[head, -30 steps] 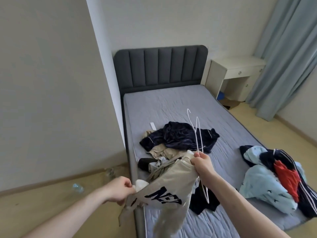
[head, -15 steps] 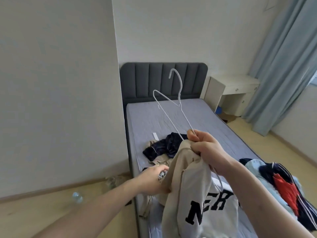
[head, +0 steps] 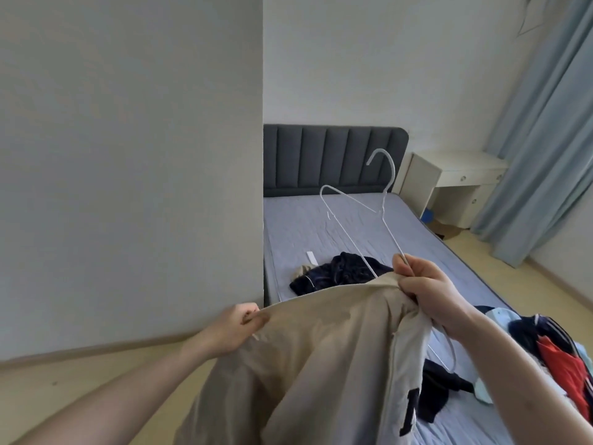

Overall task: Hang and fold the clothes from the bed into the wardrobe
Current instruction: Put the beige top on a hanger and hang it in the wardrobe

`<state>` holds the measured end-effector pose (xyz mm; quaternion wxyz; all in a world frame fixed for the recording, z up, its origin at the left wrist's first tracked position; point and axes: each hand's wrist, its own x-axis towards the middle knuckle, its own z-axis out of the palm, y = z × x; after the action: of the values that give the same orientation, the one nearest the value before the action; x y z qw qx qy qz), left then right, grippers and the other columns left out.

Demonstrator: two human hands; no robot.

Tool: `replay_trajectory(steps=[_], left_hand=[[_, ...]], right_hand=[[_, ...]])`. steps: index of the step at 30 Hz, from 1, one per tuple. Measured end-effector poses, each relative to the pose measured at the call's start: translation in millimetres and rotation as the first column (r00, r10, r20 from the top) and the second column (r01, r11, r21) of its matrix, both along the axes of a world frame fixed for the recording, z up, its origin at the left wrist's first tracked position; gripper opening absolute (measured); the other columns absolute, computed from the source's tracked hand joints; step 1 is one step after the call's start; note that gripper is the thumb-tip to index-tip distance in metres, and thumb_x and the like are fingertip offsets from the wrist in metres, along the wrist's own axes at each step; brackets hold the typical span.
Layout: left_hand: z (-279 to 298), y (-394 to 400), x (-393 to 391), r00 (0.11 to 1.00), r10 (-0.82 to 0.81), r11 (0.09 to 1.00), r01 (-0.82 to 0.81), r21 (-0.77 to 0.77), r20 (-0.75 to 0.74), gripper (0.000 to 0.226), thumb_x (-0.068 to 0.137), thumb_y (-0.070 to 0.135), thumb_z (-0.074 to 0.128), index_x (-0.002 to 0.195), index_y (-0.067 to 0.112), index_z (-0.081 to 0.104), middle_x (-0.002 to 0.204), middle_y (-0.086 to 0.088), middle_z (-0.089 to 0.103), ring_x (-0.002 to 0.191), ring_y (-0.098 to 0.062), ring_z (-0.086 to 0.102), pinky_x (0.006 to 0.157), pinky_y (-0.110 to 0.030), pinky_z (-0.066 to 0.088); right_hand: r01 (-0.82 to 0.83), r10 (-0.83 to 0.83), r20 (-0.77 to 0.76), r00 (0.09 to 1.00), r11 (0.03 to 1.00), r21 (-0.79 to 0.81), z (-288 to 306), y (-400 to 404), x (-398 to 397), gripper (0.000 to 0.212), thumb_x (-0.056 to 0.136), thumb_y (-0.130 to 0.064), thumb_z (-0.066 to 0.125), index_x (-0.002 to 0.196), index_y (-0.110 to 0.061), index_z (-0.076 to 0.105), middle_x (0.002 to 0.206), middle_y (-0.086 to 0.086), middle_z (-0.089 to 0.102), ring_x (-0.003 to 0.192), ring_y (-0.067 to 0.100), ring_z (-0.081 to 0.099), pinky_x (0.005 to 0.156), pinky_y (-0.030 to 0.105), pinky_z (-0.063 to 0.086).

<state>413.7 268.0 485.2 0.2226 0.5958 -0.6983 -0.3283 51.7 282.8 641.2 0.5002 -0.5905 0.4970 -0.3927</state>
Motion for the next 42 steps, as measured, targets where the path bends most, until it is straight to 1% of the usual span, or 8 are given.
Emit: replay_trajectory(steps=[5, 9, 15, 19, 24, 28, 35, 42], left_hand=[[10.5, 28.4, 60.5, 0.975, -0.125, 0.992, 0.129, -0.011, 0.181, 0.059, 0.065, 0.075, 0.078, 0.082, 0.02, 0.063, 0.071, 0.011, 0.064, 0.061, -0.002, 0.053, 0.056, -0.025, 0.038], [15.1, 49.2, 101.7, 0.921, 0.001, 0.999, 0.013, -0.032, 0.39, 0.038, 0.067, 0.068, 0.075, 0.071, 0.032, 0.065, 0.069, 0.013, 0.067, 0.065, 0.0, 0.061, 0.059, -0.024, 0.044], [31.7, 51.3, 148.0, 0.953, 0.301, 0.954, -0.301, 0.003, -0.012, 0.03, 0.084, 0.032, 0.083, 0.074, 0.007, 0.071, 0.07, -0.003, 0.07, 0.07, -0.013, 0.058, 0.064, -0.034, 0.044], [62.0, 54.2, 163.5, 0.888, 0.368, 0.926, -0.377, 0.023, -0.274, 0.038, 0.08, 0.03, 0.086, 0.064, 0.018, 0.055, 0.06, 0.004, 0.046, 0.061, -0.012, 0.042, 0.058, -0.028, 0.027], [112.5, 56.6, 162.3, 0.928, 0.272, 0.96, -0.244, 0.137, -0.254, 0.048, 0.065, 0.046, 0.088, 0.079, 0.004, 0.068, 0.078, -0.012, 0.07, 0.074, -0.021, 0.066, 0.071, -0.034, 0.044], [147.0, 56.0, 148.4, 0.912, 0.204, 0.963, -0.12, 0.243, -0.357, 0.038, 0.073, 0.024, 0.084, 0.1, -0.001, 0.074, 0.102, -0.026, 0.074, 0.095, -0.041, 0.073, 0.085, -0.043, 0.054], [187.3, 39.5, 115.8, 0.784, 0.297, 0.927, -0.374, -0.032, -0.546, 0.016, 0.076, -0.002, 0.073, 0.071, 0.012, 0.065, 0.07, -0.008, 0.059, 0.071, -0.019, 0.055, 0.065, -0.029, 0.042], [175.8, 26.6, 101.5, 0.914, 0.345, 0.909, -0.382, -0.168, -0.212, 0.028, 0.074, 0.0, 0.068, 0.057, 0.017, 0.054, 0.052, 0.01, 0.043, 0.05, -0.008, 0.038, 0.047, -0.02, 0.031]], right_hand=[[0.071, -0.069, -0.035, 0.997, 0.997, 0.041, -10.9, 0.6, 17.7, 0.044, 0.076, 0.02, 0.034, 0.068, -0.023, 0.032, 0.065, 0.0, 0.023, 0.055, 0.012, 0.019, 0.045, 0.021, 0.017], [0.057, -0.056, -0.029, 0.998, 0.997, 0.055, -13.8, 4.2, 43.7, 0.041, 0.078, 0.022, 0.032, 0.071, -0.018, 0.033, 0.063, -0.001, 0.025, 0.052, 0.01, 0.02, 0.044, 0.02, 0.017], [-0.017, 0.019, -0.138, 0.99, 1.0, 0.012, -10.9, -3.8, 78.3, 0.035, 0.083, 0.017, 0.038, 0.075, -0.016, 0.044, 0.06, -0.005, 0.032, 0.05, 0.009, 0.026, 0.045, 0.02, 0.022], [0.014, -0.025, -0.24, 0.97, 0.999, -0.047, -4.9, -12.3, 79.6, 0.025, 0.087, 0.005, 0.046, 0.08, -0.017, 0.053, 0.058, -0.006, 0.045, 0.046, 0.01, 0.034, 0.043, 0.02, 0.027], [0.076, -0.108, -0.302, 0.947, 0.99, -0.117, -5.5, -21.4, 72.9, 0.023, 0.086, 0.004, 0.048, 0.079, -0.016, 0.056, 0.065, 0.002, 0.049, 0.051, 0.012, 0.038, 0.049, 0.025, 0.03], [0.1, -0.162, -0.409, 0.898, 0.981, -0.168, -12.0, -23.1, 71.7, 0.023, 0.084, 0.003, 0.046, 0.078, -0.018, 0.054, 0.063, -0.005, 0.049, 0.055, 0.013, 0.039, 0.054, 0.029, 0.031], [0.014, -0.074, -0.488, 0.87, 0.992, -0.125, -31.1, -10.0, 85.2, 0.014, 0.084, 0.0, 0.052, 0.076, -0.012, 0.049, 0.074, 0.002, 0.071, 0.067, 0.021, 0.06, 0.065, 0.038, 0.047], [-0.243, 0.186, -0.337, 0.923, 0.96, -0.137, -14.8, 27.3, 102.0, 0.036, 0.097, -0.055, 0.05, 0.079, -0.027, 0.064, 0.062, -0.001, 0.06, 0.049, 0.013, 0.05, 0.048, 0.025, 0.043]])
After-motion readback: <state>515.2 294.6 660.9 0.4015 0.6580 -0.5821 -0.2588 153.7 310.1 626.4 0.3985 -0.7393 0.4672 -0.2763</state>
